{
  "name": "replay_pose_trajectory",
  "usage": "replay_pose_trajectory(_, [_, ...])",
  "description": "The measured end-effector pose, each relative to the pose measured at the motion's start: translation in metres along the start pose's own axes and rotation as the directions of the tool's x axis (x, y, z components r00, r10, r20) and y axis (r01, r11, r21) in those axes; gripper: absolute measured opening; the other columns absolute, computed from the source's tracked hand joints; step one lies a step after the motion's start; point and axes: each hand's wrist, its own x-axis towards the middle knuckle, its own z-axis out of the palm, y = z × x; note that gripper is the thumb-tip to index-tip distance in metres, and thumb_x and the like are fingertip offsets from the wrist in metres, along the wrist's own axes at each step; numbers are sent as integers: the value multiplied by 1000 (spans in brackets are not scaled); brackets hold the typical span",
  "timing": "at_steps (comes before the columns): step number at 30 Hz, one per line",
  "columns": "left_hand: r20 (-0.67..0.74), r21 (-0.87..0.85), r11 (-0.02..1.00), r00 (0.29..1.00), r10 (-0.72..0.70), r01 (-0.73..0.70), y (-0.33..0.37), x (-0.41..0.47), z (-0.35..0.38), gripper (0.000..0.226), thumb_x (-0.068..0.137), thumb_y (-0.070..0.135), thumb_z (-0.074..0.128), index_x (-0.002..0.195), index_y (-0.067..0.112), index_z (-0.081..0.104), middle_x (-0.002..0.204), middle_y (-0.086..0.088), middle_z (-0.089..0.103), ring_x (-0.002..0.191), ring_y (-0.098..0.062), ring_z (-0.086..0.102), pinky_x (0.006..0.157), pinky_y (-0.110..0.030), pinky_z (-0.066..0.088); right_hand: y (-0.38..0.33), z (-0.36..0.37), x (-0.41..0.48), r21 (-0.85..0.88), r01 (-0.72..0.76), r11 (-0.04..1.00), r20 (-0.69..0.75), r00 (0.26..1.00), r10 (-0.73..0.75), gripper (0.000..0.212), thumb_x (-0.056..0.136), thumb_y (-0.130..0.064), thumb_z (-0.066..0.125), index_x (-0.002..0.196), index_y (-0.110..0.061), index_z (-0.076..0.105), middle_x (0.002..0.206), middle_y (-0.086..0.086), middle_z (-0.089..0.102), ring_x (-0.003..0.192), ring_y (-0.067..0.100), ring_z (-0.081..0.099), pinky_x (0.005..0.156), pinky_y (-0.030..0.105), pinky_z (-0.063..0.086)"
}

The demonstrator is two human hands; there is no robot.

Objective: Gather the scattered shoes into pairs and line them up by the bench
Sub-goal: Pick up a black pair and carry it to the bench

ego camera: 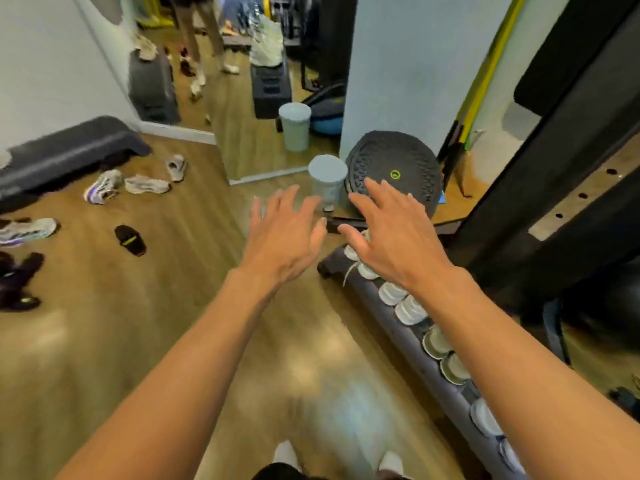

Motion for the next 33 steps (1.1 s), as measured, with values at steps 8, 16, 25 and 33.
replay_pose_trajectory(8, [-110,68,948,946,-304,312,-178,-29,-78,47,97,45,35,141,30,41,153,-8,29,141,-27,24,116,-56,10,-180,10,104,9,352,936,18,936,-352,60,94,-53,41,147,-27,31,160,4,18,147,24,13,117,50,18])
replay_pose_trajectory(16, [-142,194,825,847,-512,531,-326,-34,-95,47,98,46,31,142,30,37,155,-8,25,141,-28,22,115,-55,12,-311,57,210,116,577,808,24,812,-583,58,93,-52,44,145,-28,32,159,3,19,147,23,13,116,51,19])
replay_pose_trajectory(25, [-79,258,670,706,-703,696,-455,-6,-93,49,96,47,32,142,30,35,155,-7,27,141,-29,25,114,-56,16,-432,97,329,166,737,655,106,647,-755,58,93,-50,44,144,-25,33,158,5,22,147,26,14,115,53,19])
replay_pose_trajectory(33, [-71,241,600,631,-773,762,-582,9,-85,50,96,46,36,142,29,37,153,-9,29,141,-31,25,116,-56,11,-540,150,417,188,794,578,172,553,-815,57,92,-51,43,143,-27,34,158,4,20,146,26,13,114,52,18])
